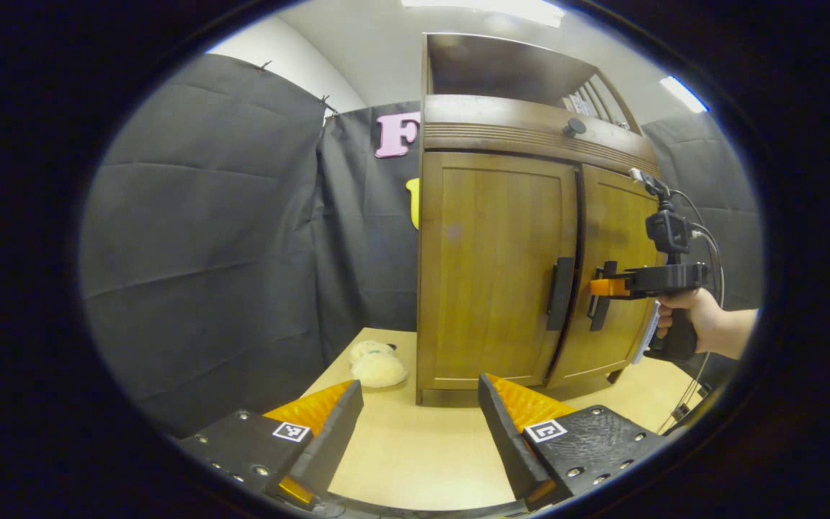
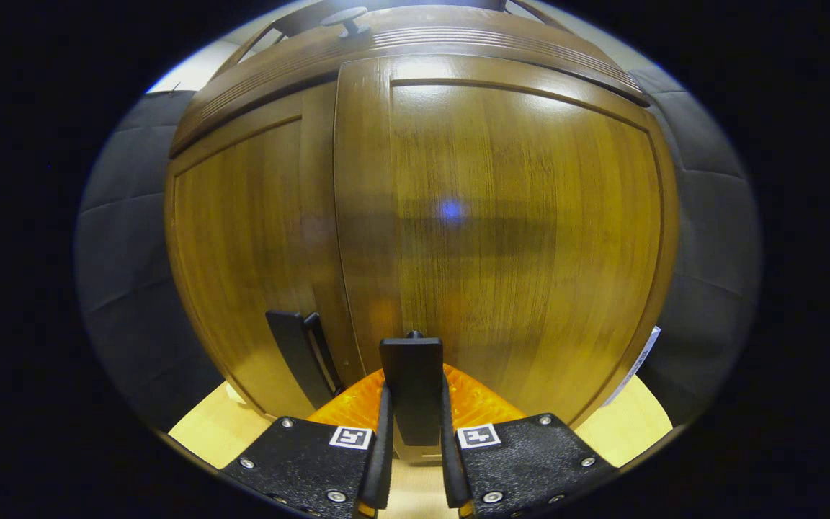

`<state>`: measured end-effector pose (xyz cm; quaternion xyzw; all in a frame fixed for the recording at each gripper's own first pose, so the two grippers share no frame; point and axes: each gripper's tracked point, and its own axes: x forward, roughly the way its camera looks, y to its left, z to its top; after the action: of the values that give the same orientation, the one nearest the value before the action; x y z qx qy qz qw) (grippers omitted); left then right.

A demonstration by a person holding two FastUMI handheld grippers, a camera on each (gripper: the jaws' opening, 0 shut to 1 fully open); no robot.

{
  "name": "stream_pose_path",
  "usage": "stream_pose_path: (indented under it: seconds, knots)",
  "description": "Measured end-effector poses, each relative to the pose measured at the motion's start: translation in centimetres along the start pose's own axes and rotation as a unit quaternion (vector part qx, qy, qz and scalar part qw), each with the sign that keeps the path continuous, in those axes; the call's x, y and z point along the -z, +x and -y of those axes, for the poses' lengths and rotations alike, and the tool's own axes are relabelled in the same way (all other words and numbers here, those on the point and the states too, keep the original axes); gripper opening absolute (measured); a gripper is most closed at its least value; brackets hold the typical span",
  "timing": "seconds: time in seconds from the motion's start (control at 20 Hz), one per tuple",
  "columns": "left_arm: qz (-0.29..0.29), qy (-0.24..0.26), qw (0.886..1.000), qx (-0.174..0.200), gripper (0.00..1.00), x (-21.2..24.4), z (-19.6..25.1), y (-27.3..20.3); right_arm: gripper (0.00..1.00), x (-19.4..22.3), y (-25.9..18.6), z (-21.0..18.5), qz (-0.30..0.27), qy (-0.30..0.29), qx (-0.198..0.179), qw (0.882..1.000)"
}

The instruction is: Open the right door of the double-door shoe cabinet with the right hand, and open the left door with the left hand.

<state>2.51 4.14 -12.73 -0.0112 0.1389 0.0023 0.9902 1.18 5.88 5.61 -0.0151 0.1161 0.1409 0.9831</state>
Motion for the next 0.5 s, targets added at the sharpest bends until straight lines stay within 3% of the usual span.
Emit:
stream_pose_path:
  seconds: [0.5]
  knots:
    - [0.008, 0.002, 0.999, 0.037, 0.94, -0.37, 0.67, 0.25, 0.30, -0.15, -0.02, -0.27, -0.004, 0.004, -0.025, 1.000]
